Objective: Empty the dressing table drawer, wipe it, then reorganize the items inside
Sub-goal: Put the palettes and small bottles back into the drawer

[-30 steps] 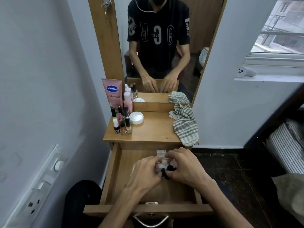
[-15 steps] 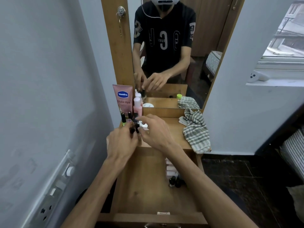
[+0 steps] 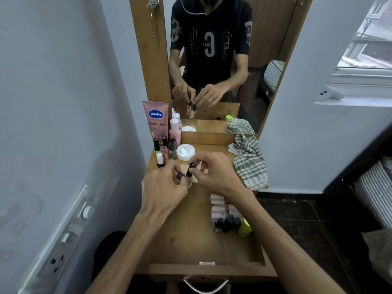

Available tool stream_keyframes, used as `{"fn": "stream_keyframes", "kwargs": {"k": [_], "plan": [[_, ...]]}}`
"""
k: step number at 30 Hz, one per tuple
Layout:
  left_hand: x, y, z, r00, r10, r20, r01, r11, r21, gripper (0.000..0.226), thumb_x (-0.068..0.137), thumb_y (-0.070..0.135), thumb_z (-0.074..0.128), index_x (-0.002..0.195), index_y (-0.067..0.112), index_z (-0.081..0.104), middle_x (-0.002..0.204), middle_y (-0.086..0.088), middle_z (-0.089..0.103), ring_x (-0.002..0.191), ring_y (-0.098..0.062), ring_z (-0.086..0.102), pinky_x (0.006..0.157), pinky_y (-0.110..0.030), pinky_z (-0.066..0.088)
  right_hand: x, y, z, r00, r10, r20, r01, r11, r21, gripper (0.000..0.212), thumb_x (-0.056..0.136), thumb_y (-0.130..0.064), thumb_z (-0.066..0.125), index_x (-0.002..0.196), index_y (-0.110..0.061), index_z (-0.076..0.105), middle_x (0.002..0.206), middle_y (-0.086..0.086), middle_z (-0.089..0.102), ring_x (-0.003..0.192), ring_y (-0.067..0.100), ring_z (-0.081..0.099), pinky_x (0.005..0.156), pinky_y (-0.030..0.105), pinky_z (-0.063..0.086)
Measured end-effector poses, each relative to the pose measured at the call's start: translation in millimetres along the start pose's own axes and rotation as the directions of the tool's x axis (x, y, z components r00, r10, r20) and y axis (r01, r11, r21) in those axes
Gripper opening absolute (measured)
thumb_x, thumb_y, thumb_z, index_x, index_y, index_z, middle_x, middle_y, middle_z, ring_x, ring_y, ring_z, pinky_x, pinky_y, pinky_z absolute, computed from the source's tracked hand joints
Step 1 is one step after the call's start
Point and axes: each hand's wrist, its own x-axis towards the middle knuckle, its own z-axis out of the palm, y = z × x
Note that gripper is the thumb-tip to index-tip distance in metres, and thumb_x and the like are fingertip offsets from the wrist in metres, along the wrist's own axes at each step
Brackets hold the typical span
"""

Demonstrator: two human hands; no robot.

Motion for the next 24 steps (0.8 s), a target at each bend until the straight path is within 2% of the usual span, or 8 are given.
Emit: {"fn": "stream_keyframes", "kwargs": {"k": [3,6,9,11,13,17,21,24], "plan": [[-19.8,9.2,3.3,0.997,0.039,0.067,-0.035,0.998,-0.059,0.015,0.075,0.027,0.074,0.082,0.027,0.061,0.057,0.012,0.06,0.056,-0.005,0.059,0.057,-0.03,0.052,-31.8,8.0,-16.9,0.996,0.016,0.085,-0.018,1.0,0.024,0.013,0.088,-0.022,0.076,0.099,-0.024,0.079,0.086,-0.016,0.072,0.074,0.004,0.062,0.067,0.023,0.053],[-39.6,17.3,12.0,0.985,0.097,0.141,-0.087,0.993,-0.074,0.015,0.073,0.034,0.072,0.08,0.03,0.059,0.057,0.015,0.059,0.056,0.001,0.058,0.055,-0.021,0.046,-63.4,17.3,-29.8,0.985,0.036,0.171,-0.04,0.999,0.023,0.013,0.087,-0.016,0.076,0.097,-0.023,0.081,0.086,-0.014,0.073,0.076,0.005,0.065,0.069,0.026,0.057],[-55.5,24.6,24.8,0.964,0.148,0.22,-0.136,0.988,-0.072,0.016,0.073,0.043,0.07,0.077,0.033,0.058,0.056,0.017,0.059,0.055,0.003,0.057,0.054,-0.01,0.035,-88.8,29.0,-37.1,0.972,0.074,0.223,-0.071,0.997,-0.021,0.017,0.085,-0.017,0.075,0.098,-0.026,0.081,0.083,-0.024,0.067,0.079,0.004,0.064,0.069,0.022,0.055],[-66.8,30.2,35.6,0.944,0.185,0.273,-0.169,0.982,-0.082,0.018,0.074,0.046,0.07,0.076,0.034,0.058,0.059,0.016,0.062,0.056,0.002,0.059,0.055,-0.014,0.043,-104.5,38.2,-41.4,0.965,0.103,0.242,-0.091,0.994,-0.061,0.018,0.085,-0.02,0.074,0.098,-0.031,0.08,0.08,-0.031,0.061,0.081,-0.002,0.063,0.065,0.014,0.049],[-77.1,34.9,46.5,0.924,0.213,0.317,-0.2,0.977,-0.074,0.021,0.075,0.05,0.069,0.075,0.032,0.059,0.063,0.015,0.064,0.059,0.0,0.061,0.06,-0.021,0.051,-117.8,46.6,-44.4,0.96,0.124,0.252,-0.099,0.989,-0.11,0.018,0.084,-0.022,0.073,0.097,-0.033,0.079,0.079,-0.031,0.061,0.081,-0.004,0.061,0.064,0.011,0.043],[-89.5,40.2,68.8,0.891,0.254,0.375,-0.259,0.965,-0.04,0.027,0.079,0.054,0.072,0.078,0.028,0.063,0.069,0.013,0.067,0.064,-0.005,0.06,0.065,-0.023,0.049,-134.5,59.8,-46.1,0.95,0.159,0.267,-0.114,0.978,-0.176,0.02,0.081,-0.025,0.072,0.098,-0.033,0.079,0.089,-0.019,0.07,0.085,0.002,0.058,0.076,0.025,0.053],[-93.0,37.8,84.6,0.86,0.289,0.421,-0.323,0.946,0.008,0.027,0.084,0.053,0.069,0.085,0.027,0.063,0.08,0.008,0.073,0.077,-0.014,0.068,0.069,-0.03,0.051,-139.6,68.2,-43.1,0.949,0.121,0.29,-0.055,0.973,-0.224,0.024,0.081,-0.027,0.07,0.103,-0.034,0.079,0.099,-0.017,0.073,0.09,0.004,0.056,0.083,0.025,0.047],[-93.6,33.2,92.5,0.833,0.327,0.446,-0.381,0.924,0.033,0.029,0.087,0.054,0.065,0.09,0.025,0.063,0.087,0.006,0.074,0.082,-0.019,0.068,0.069,-0.034,0.05,-142.0,74.1,-36.1,0.949,0.08,0.306,-0.005,0.971,-0.24,0.026,0.082,-0.025,0.072,0.106,-0.032,0.079,0.105,-0.015,0.073,0.101,0.007,0.057,0.089,0.025,0.042]]}}
